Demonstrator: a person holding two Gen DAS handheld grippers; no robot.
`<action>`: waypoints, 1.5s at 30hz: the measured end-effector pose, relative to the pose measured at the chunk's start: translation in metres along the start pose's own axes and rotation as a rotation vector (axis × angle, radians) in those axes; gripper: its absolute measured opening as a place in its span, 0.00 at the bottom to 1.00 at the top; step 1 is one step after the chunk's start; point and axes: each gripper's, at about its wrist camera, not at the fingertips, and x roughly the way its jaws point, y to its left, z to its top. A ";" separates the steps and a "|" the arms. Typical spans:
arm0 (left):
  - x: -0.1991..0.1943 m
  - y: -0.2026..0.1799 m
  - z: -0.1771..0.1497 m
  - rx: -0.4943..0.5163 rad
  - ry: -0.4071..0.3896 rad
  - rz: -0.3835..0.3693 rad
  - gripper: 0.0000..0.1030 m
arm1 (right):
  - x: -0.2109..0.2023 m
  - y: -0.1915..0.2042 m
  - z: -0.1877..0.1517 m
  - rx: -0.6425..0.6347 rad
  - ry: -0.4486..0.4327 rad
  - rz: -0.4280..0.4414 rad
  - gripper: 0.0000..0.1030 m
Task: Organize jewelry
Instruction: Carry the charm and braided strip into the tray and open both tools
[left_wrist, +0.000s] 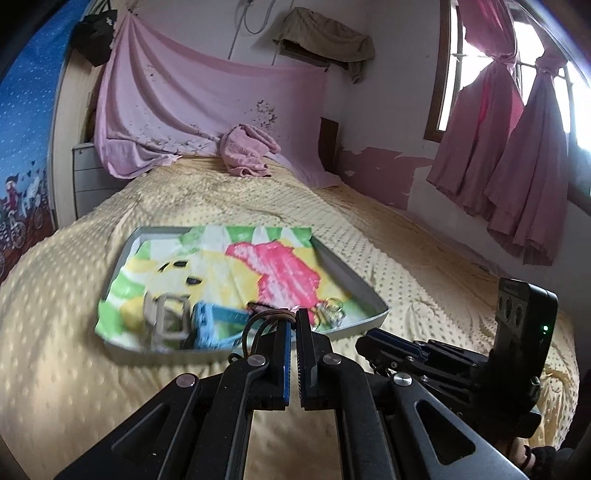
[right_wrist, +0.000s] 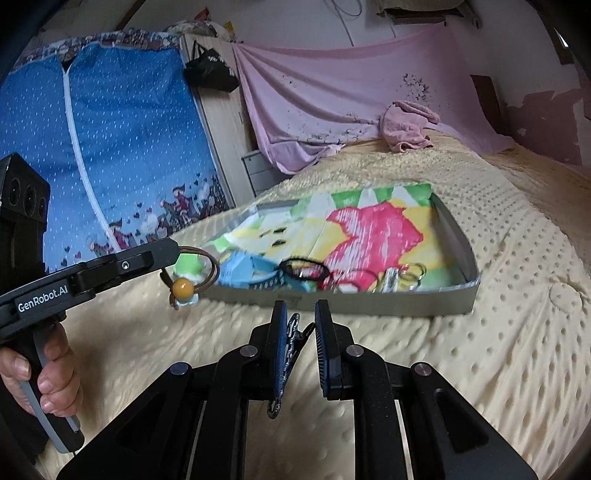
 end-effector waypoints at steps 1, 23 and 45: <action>0.002 -0.001 0.004 0.004 -0.001 -0.006 0.03 | 0.000 -0.002 0.004 0.005 -0.008 0.001 0.13; 0.120 0.020 0.030 -0.125 0.150 -0.082 0.03 | 0.094 -0.069 0.061 0.099 0.060 -0.051 0.13; 0.112 0.024 -0.011 -0.143 0.233 -0.007 0.09 | 0.084 -0.067 0.051 0.089 0.083 -0.102 0.16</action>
